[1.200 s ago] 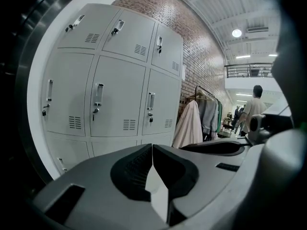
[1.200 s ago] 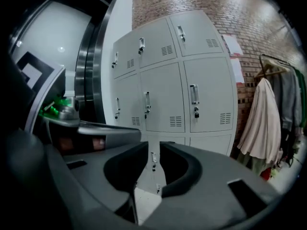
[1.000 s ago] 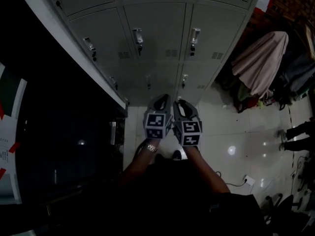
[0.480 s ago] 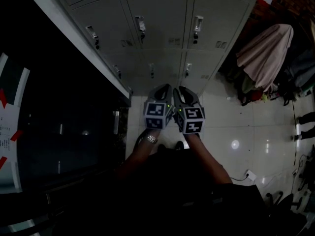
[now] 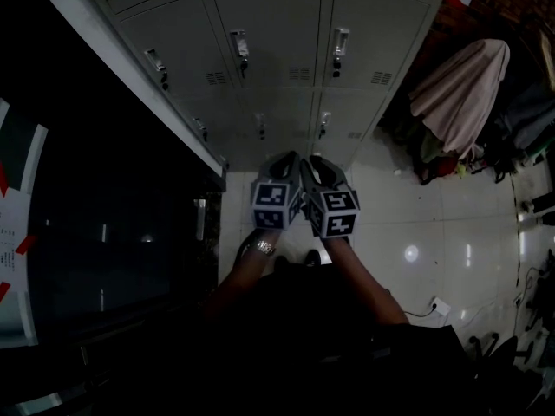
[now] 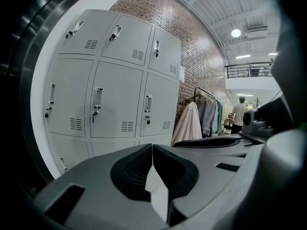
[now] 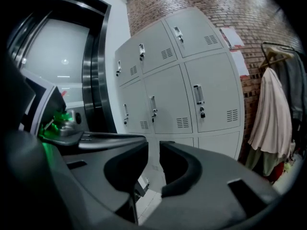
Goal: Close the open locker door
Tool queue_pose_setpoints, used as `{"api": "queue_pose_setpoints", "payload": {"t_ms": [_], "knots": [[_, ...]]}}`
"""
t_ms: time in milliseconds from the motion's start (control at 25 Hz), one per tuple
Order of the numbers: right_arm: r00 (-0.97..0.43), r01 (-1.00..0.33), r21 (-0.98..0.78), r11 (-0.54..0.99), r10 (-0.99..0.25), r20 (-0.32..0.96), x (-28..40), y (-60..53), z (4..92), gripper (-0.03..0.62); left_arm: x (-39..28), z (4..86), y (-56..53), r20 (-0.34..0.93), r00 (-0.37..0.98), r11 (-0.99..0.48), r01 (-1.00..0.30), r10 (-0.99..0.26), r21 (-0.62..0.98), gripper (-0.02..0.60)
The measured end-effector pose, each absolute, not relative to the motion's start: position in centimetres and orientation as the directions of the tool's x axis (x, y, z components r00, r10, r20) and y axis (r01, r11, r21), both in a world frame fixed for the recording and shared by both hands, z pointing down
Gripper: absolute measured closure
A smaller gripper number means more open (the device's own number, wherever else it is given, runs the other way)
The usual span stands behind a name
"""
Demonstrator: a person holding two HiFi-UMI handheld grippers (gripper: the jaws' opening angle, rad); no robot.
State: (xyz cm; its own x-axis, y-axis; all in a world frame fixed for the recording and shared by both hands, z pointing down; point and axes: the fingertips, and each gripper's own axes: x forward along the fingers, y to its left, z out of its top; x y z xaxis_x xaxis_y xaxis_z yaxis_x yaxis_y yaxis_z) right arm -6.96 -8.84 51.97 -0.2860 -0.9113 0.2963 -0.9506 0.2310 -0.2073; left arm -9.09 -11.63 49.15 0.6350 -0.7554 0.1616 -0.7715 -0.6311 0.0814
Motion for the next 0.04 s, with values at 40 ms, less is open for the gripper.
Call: {"api": "queue_pose_setpoints", "payload": {"t_ms": [40], "knots": [[-0.288,-0.949,-0.212,0.232,-0.911,0.296,-6.90,-8.73,52.03,0.514,-9.03,49.30,-11.52,0.164,0.637,-0.634,-0.769,-0.753,0.080,0.578]]}}
